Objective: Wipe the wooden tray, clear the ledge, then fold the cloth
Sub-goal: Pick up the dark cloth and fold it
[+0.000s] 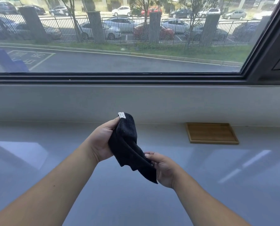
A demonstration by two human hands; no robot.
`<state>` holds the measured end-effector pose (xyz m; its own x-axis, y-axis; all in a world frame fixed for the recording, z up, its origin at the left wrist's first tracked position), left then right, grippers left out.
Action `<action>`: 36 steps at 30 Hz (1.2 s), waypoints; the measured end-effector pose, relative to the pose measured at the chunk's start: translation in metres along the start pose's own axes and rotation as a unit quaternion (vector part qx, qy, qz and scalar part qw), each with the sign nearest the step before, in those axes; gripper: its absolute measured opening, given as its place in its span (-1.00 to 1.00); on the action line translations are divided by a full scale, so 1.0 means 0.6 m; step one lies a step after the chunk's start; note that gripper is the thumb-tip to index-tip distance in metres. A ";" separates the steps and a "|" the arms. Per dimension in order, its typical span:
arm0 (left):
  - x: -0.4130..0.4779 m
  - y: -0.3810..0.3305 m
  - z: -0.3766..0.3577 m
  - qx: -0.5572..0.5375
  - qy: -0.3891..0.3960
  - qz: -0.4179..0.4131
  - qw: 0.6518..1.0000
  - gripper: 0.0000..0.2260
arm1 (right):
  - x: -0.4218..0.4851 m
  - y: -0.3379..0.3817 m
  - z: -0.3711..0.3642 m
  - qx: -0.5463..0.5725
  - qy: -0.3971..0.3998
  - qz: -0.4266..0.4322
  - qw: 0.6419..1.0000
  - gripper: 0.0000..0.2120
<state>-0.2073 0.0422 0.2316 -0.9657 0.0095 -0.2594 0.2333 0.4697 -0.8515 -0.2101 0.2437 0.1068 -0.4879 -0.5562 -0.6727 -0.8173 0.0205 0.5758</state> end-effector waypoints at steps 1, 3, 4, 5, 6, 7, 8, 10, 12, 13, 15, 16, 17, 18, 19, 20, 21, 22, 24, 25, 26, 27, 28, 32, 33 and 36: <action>0.002 0.000 0.004 0.006 -0.002 0.002 1.000 -0.68 | 0.002 0.003 0.002 0.001 -0.017 0.018 1.000 -0.58; 0.007 -0.001 0.018 0.022 -0.020 0.004 1.000 -0.68 | 0.005 0.014 0.012 0.024 -0.055 0.057 0.997 -0.63; 0.010 -0.001 0.029 0.056 -0.043 -0.001 0.997 -0.69 | 0.005 0.023 0.019 0.034 -0.070 0.076 0.994 -0.66; 0.013 -0.001 0.045 0.117 -0.075 -0.008 0.990 -0.71 | 0.003 0.033 0.028 0.030 -0.090 0.095 0.991 -0.69; 0.014 0.000 0.060 0.191 -0.109 -0.013 0.975 -0.74 | -0.002 0.044 0.038 0.014 -0.115 0.113 0.987 -0.69; 0.016 0.003 0.079 0.261 -0.140 -0.014 0.955 -0.78 | -0.007 0.055 0.049 -0.011 -0.142 0.130 0.981 -0.67; 0.017 0.007 0.096 0.307 -0.162 -0.009 0.938 -0.80 | -0.013 0.065 0.059 -0.037 -0.167 0.144 0.975 -0.66; 0.018 0.017 0.124 0.362 -0.183 -0.001 0.914 -0.80 | -0.028 0.088 0.076 -0.084 -0.203 0.165 0.962 -0.66; 0.019 0.021 0.142 0.390 -0.189 -0.003 0.901 -0.84 | -0.043 0.110 0.088 -0.123 -0.224 0.178 0.950 -0.69; 0.020 0.021 0.147 0.393 -0.192 -0.010 0.899 -0.88 | -0.051 0.121 0.093 -0.141 -0.232 0.185 0.944 -0.71; 0.021 0.019 0.153 0.384 -0.187 -0.016 0.904 -0.89 | -0.067 0.136 0.099 -0.170 -0.243 0.201 0.934 -0.73; 0.025 0.020 0.156 0.362 -0.182 -0.014 0.914 -0.87 | -0.072 0.141 0.101 -0.178 -0.245 0.209 0.930 -0.73; 0.028 0.020 0.158 0.331 -0.177 -0.010 0.927 -0.87 | -0.076 0.145 0.101 -0.180 -0.245 0.214 0.928 -0.73; 0.030 0.021 0.157 0.297 -0.173 -0.006 0.939 -0.87 | -0.080 0.146 0.100 -0.180 -0.242 0.218 0.928 -0.72; 0.032 0.021 0.156 0.266 -0.168 -0.007 0.949 -0.86 | -0.083 0.147 0.100 -0.177 -0.238 0.224 0.928 -0.72; 0.036 0.021 0.153 0.238 -0.164 -0.013 0.957 -0.84 | -0.085 0.147 0.100 -0.172 -0.234 0.229 0.929 -0.72; 0.039 0.020 0.149 0.216 -0.159 -0.019 0.963 -0.83 | -0.086 0.149 0.101 -0.164 -0.235 0.232 0.929 -0.73; 0.039 0.019 0.145 0.202 -0.151 -0.020 0.967 -0.83 | -0.089 0.148 0.104 -0.155 -0.242 0.231 0.929 -0.74; 0.038 0.020 0.136 0.195 -0.124 -0.016 0.973 -0.83 | -0.094 0.146 0.110 -0.135 -0.250 0.231 0.930 -0.77; 0.037 0.020 0.131 0.191 -0.099 -0.013 0.977 -0.82 | -0.095 0.146 0.112 -0.125 -0.245 0.230 0.934 -0.78; 0.036 0.019 0.125 0.186 -0.069 -0.007 0.980 -0.81 | -0.098 0.146 0.113 -0.114 -0.238 0.228 0.937 -0.79; 0.036 0.019 0.119 0.190 -0.043 -0.003 0.981 -0.78 | -0.101 0.147 0.115 -0.103 -0.236 0.228 0.939 -0.81; 0.038 0.020 0.116 0.201 -0.029 -0.002 0.979 -0.75 | -0.104 0.146 0.118 -0.096 -0.237 0.228 0.939 -0.82; 0.040 0.031 0.130 0.271 -0.084 -0.003 0.959 -0.80 | -0.115 0.143 0.125 -0.101 -0.253 0.220 0.937 -0.83; 0.042 0.033 0.131 0.274 -0.088 -0.009 0.958 -0.80 | -0.118 0.145 0.124 -0.100 -0.247 0.225 0.937 -0.83; 0.046 0.036 0.130 0.255 -0.100 -0.015 0.962 -0.76 | -0.128 0.146 0.124 -0.068 -0.233 0.225 0.944 -0.82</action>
<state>-0.2202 -0.0166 0.1706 -0.9439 -0.1903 -0.2698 0.2799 -0.0278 -0.9596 -0.2671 0.3500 0.1746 -0.8841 -0.0899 -0.4586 -0.4635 0.0422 0.8851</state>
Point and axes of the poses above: each hand's wrist, its own x-axis towards the middle knuckle, its own z-axis out of the back of the hand, y = z × x, the point moved 3 cm from there along x, towards the middle knuckle, and after that the axes turned 12 degrees about -z, right-handed, at the moved point
